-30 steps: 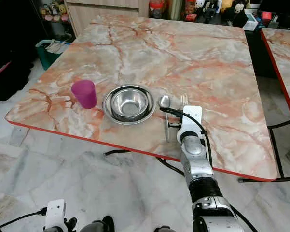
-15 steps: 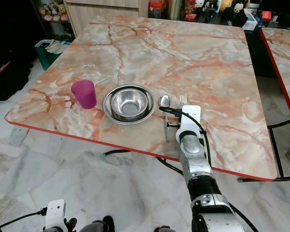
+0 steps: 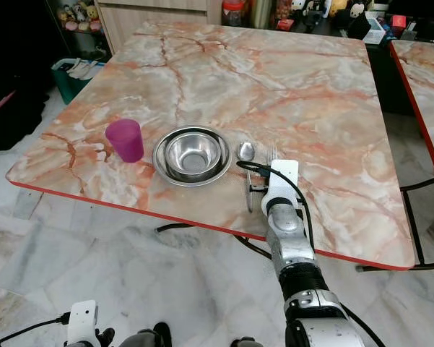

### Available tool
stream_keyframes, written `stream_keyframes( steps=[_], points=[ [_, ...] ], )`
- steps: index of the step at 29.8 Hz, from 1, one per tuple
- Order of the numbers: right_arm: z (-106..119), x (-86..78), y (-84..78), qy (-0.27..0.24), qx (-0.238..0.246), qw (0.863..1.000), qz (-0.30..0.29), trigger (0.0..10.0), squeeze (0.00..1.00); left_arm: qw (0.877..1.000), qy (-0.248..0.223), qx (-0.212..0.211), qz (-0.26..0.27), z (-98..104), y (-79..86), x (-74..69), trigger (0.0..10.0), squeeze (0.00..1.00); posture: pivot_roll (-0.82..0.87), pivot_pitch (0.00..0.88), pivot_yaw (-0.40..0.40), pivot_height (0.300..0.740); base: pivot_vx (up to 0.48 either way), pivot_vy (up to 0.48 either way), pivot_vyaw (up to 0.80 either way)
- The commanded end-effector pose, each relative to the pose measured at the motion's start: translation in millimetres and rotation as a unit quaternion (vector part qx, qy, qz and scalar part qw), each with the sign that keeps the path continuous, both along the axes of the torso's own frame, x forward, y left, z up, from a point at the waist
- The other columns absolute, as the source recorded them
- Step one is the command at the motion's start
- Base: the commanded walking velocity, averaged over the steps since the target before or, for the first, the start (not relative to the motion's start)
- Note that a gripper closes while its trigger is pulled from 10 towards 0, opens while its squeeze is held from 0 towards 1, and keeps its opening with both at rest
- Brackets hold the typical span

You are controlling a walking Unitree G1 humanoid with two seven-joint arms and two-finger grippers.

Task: Setting the table

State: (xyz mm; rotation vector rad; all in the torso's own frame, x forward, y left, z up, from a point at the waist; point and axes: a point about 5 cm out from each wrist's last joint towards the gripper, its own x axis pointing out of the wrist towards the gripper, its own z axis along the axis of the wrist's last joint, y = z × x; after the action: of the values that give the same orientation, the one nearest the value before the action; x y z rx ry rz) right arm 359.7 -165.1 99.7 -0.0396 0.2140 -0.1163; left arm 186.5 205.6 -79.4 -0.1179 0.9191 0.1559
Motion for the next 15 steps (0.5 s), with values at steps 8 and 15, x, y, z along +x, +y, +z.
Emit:
stream_keyframes(
  steps=[8, 15],
  points=[
    [-2.9, -1.0, 2.0, 0.004, 0.009, 1.000, 0.001, 10.0, 0.75, 1.000, 0.016, -0.004, 0.000, -4.1, 0.2, -8.2, 10.0, 0.00, 0.01, 0.179, 0.006, 0.740, 0.000, 0.000, 0.00],
    [24.7, 2.3, 7.3, -0.088, -0.003, 0.996, 0.023, 10.0, 0.00, 1.000, 0.016, -0.004, 0.000, -4.3, 0.6, -8.7, 10.0, 0.00, 0.01, 0.179, 0.009, 0.740, 0.000, 0.000, 0.00]
  ],
)
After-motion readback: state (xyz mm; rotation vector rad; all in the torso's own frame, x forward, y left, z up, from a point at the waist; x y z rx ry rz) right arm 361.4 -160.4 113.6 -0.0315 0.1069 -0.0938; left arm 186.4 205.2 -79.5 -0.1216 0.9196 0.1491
